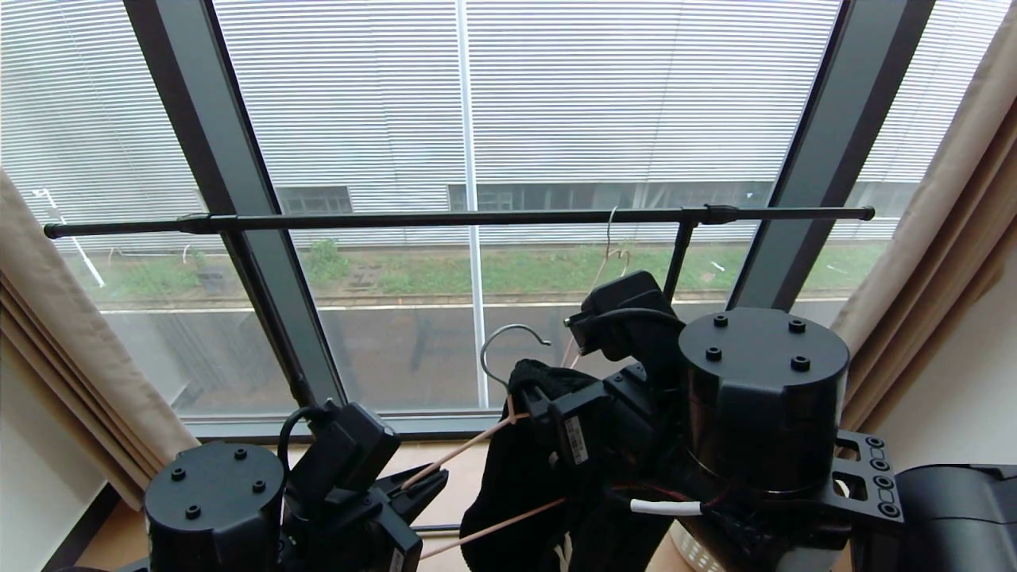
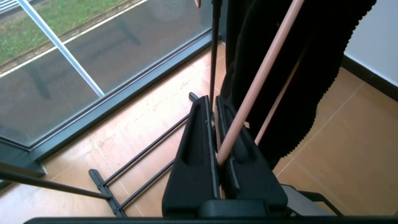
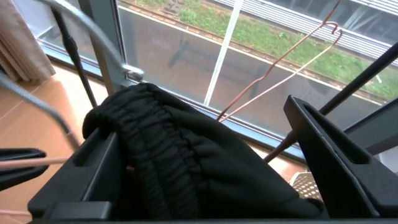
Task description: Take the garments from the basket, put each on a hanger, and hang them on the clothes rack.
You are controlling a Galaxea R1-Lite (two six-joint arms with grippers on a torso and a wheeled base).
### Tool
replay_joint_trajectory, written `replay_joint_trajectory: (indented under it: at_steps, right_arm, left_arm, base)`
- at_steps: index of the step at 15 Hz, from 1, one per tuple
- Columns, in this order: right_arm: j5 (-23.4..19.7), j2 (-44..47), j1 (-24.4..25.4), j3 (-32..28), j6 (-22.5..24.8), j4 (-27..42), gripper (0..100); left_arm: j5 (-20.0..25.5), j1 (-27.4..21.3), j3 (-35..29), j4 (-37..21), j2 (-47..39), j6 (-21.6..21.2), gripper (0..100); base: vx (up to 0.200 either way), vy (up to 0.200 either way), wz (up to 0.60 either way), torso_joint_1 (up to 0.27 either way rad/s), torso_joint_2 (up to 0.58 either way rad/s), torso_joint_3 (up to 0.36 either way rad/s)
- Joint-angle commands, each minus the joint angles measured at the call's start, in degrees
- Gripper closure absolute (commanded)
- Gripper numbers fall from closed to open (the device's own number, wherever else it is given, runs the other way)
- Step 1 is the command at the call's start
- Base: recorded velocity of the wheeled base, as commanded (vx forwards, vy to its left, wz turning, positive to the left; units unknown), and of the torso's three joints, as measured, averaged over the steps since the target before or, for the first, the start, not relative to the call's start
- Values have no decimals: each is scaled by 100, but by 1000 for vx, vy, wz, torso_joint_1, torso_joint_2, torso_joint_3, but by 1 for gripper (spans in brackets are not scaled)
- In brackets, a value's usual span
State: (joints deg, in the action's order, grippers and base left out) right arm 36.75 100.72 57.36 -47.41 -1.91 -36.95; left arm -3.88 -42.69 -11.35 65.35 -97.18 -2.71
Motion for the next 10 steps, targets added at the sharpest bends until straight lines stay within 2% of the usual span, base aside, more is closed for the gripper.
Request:
replay_joint_trajectory:
  at_steps: [1,10]
  right_arm:
    - [-2,-175,91,83,24,-5,0]
    - [-46,-448,109,399,367,-5,0]
  left_arm:
    - [-8,6,1,-5,-29,-2,100]
    - [-17,33,-34,21,-29,16,100]
  base:
    - [0,0,0,0,0,0]
    - [0,0,0,0,0,0]
